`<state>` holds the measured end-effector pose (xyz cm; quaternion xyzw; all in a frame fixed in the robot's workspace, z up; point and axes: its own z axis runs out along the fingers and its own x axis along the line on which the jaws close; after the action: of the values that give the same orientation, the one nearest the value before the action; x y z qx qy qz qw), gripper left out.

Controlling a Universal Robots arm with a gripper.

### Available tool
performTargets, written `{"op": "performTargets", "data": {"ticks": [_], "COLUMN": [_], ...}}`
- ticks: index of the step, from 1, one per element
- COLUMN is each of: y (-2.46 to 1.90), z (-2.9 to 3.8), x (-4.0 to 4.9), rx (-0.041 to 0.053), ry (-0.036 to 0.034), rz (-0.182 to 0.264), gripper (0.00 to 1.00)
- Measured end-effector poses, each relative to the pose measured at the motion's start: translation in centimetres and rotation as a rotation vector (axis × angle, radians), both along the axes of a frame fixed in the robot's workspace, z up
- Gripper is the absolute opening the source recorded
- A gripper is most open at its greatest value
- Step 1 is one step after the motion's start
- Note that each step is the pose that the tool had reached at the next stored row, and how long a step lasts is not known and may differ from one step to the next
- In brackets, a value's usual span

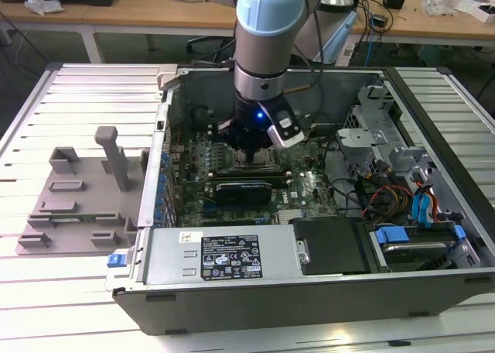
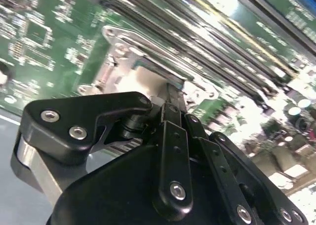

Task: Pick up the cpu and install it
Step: 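Install the second cpu locking lever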

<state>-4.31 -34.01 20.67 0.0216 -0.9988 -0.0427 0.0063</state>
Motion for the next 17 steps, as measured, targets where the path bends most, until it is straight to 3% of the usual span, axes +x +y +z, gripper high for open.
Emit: {"op": "performTargets", "data": {"ticks": [2,4,6,9,11,13,17], "y": [0.32,0.60,1.02,1.13,1.16,1.17,1.17], "z": [-0.01,-0.01,0.18,1.62,3.43,5.17,7.02], "x": [0.58,0.93,1.16,1.17,1.17,1.17,1.17], "rx": [-0.0114,-0.0318,-0.0619,-0.0749,-0.0845,-0.0873,-0.0889], "ry": [0.0031,0.0038,0.0040,0.0037,0.0037,0.0037,0.0037], "rz": [0.000,0.000,0.000,0.000,0.000,0.000,0.000], "gripper": [0.11,0.11,0.11,0.11,0.11,0.11,0.11]}}
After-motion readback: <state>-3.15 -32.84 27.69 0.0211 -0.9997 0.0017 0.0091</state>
